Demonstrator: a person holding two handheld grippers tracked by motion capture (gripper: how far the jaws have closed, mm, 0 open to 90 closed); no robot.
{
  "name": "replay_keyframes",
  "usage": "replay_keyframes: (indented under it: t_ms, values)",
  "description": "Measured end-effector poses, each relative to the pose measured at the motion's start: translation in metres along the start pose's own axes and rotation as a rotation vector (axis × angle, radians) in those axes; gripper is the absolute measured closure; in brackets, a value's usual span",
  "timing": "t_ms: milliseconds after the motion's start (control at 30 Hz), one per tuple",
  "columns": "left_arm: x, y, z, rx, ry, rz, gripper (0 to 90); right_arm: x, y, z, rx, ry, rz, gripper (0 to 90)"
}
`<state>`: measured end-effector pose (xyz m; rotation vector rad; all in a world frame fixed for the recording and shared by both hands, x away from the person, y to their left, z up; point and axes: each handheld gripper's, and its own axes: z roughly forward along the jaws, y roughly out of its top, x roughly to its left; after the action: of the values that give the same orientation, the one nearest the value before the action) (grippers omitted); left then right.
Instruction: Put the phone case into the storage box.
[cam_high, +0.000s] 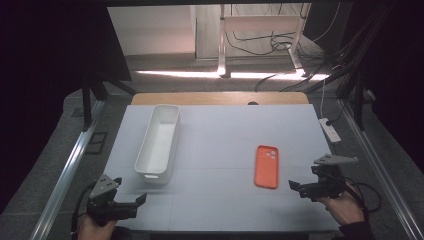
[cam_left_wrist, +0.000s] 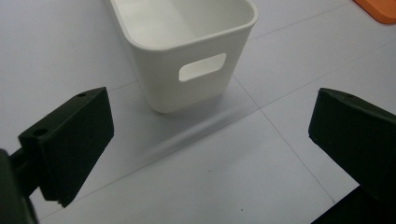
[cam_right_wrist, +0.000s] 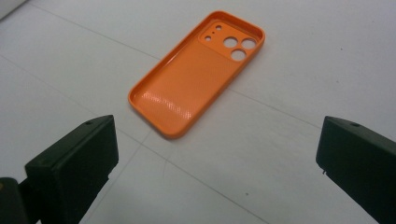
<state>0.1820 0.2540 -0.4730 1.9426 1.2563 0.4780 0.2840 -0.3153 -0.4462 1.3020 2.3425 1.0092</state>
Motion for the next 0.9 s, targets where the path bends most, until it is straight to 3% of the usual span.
replay_keyframes:
  t_ms: [900]
  values:
    - [0.000, 0.000, 0.000, -0.001, -0.003, 0.001, 1.0, 0.009, 0.028, 0.035, 0.049, 0.003, -0.027, 0.0]
